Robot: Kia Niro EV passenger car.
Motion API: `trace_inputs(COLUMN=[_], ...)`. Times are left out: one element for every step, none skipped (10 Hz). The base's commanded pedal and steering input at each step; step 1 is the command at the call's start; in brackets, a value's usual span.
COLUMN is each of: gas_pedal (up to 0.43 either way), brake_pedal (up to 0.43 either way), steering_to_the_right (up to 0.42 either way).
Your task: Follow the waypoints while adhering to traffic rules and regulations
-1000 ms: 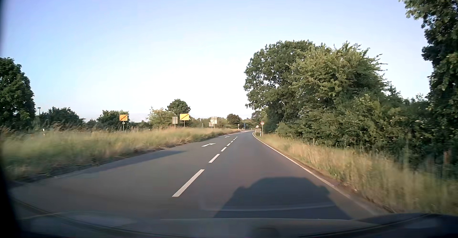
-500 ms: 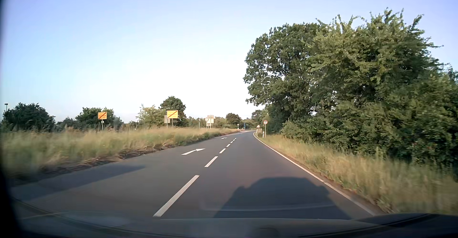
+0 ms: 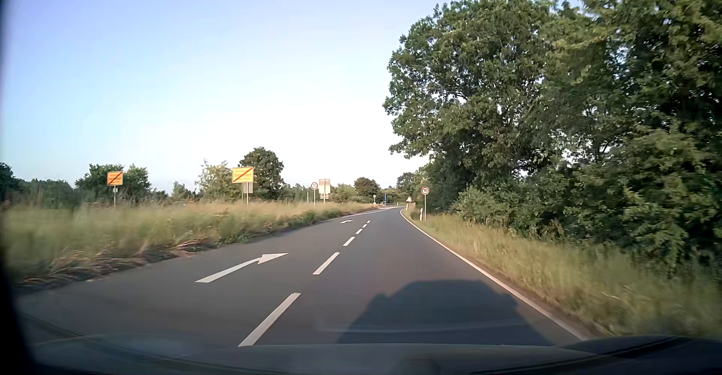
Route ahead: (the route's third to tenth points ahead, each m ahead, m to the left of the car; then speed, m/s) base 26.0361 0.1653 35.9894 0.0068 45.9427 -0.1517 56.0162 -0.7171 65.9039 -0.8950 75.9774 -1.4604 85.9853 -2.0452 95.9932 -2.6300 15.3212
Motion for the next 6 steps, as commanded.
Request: trace_inputs(gas_pedal=[0.248,0.248,0.248,0.248,0.248,0.248], brake_pedal=[0.012,0.012,0.012,0.012,0.012,0.012], steering_to_the_right=[0.001,0.001,0.000,0.000,0.000,0.000])
